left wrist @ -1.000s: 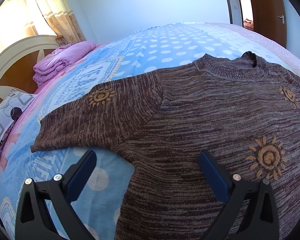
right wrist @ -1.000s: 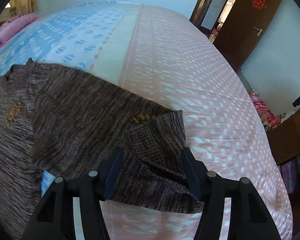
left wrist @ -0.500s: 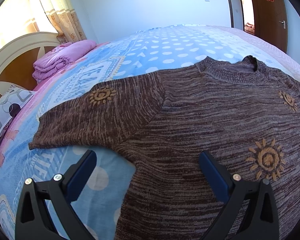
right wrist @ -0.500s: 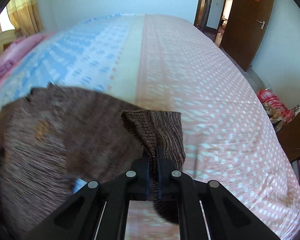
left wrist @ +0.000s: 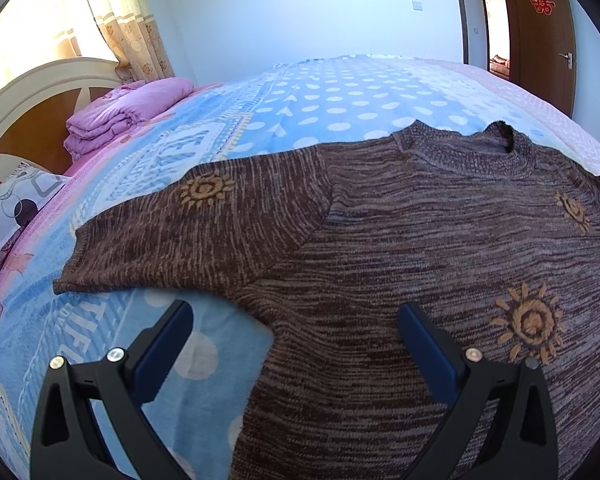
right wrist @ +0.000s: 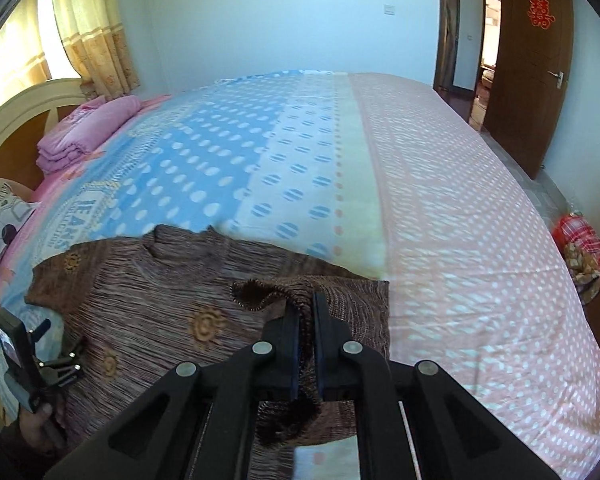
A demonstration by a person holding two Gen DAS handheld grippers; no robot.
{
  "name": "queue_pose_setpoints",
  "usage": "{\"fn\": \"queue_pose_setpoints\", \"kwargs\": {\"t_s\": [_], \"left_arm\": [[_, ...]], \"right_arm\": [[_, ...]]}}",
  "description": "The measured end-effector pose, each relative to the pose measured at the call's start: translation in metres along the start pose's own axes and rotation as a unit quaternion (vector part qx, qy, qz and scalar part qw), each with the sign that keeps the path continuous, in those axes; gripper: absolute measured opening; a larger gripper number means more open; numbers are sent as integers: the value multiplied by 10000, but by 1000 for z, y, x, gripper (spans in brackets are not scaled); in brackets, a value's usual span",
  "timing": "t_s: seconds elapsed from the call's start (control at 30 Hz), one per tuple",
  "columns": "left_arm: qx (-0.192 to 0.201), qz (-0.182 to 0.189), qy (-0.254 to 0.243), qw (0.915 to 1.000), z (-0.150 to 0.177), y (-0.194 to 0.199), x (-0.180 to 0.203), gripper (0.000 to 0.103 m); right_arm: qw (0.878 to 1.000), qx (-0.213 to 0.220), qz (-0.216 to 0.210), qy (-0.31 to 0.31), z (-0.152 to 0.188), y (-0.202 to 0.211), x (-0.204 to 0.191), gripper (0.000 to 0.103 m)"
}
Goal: Fold small clothes
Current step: 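Fold the held sleeve across the sweater body toward the collar, release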
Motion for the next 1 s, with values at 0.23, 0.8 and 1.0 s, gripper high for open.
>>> {"fn": "queue_pose_setpoints", "kwargs": {"t_s": [0.23, 0.8, 1.0], "left_arm": [[33, 40, 63, 10000, 0, 0, -2, 103], [-23, 117, 113, 9999, 1, -3, -4, 103], [-238, 262, -47, 9994, -1, -3, 2, 103]], "right_arm": [[9993, 105, -345, 52, -18, -6, -50, 5], [9832, -723, -1674, 95, 64, -112, -164, 54], [9859, -578, -1561, 155, 114, -66, -114, 55]]}}
Point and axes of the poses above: each gripper's, at about its wrist camera, not at the fingertips, and y roughly against the way its jaws point, x to its right, z to its underside, the point moved 6 cm from there along -y, roughly the way its jaws point
